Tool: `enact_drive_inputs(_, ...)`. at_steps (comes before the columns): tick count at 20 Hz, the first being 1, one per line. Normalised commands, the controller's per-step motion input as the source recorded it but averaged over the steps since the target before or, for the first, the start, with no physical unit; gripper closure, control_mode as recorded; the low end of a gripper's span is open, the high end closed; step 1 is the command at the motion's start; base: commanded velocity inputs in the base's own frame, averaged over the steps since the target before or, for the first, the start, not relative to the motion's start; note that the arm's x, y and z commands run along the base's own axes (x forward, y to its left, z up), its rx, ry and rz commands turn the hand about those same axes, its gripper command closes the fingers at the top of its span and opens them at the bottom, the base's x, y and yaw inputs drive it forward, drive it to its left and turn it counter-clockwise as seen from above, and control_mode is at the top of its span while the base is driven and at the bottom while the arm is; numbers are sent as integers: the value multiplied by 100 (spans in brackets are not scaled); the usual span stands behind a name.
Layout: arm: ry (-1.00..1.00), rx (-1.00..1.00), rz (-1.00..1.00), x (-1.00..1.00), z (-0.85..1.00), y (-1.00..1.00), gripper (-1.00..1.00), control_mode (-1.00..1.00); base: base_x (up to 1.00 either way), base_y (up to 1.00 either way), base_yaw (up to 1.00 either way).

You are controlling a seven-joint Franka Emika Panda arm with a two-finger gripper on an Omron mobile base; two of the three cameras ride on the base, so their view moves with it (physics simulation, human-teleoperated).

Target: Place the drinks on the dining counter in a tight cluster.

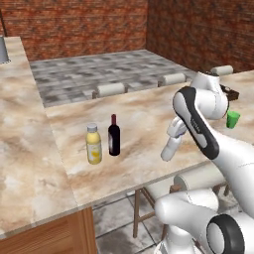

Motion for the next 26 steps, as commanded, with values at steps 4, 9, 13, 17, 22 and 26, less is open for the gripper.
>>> enact_drive_inputs(4, 5, 0, 2, 97, -1, -1, 100, -100, 0, 0, 0)
enact_drive_inputs(9, 0, -1, 0, 92, -14, 10, 100, -100, 0, 0, 0)
enact_drive_inputs(13, 0, -3, 0, 75, -6, 15, 100, -100, 0, 0, 0)
enact_drive_inputs(17, 0, 0, 0, 50, -1, 16, 100, -100, 0, 0, 0)
enact_drive_inputs(22, 0, 0, 0, 42, -7, 36, 100, -100, 0, 0, 0)
enact_drive_inputs(26, 0, -1, 5, 40, 0, 37, 100, -100, 0, 0, 0)
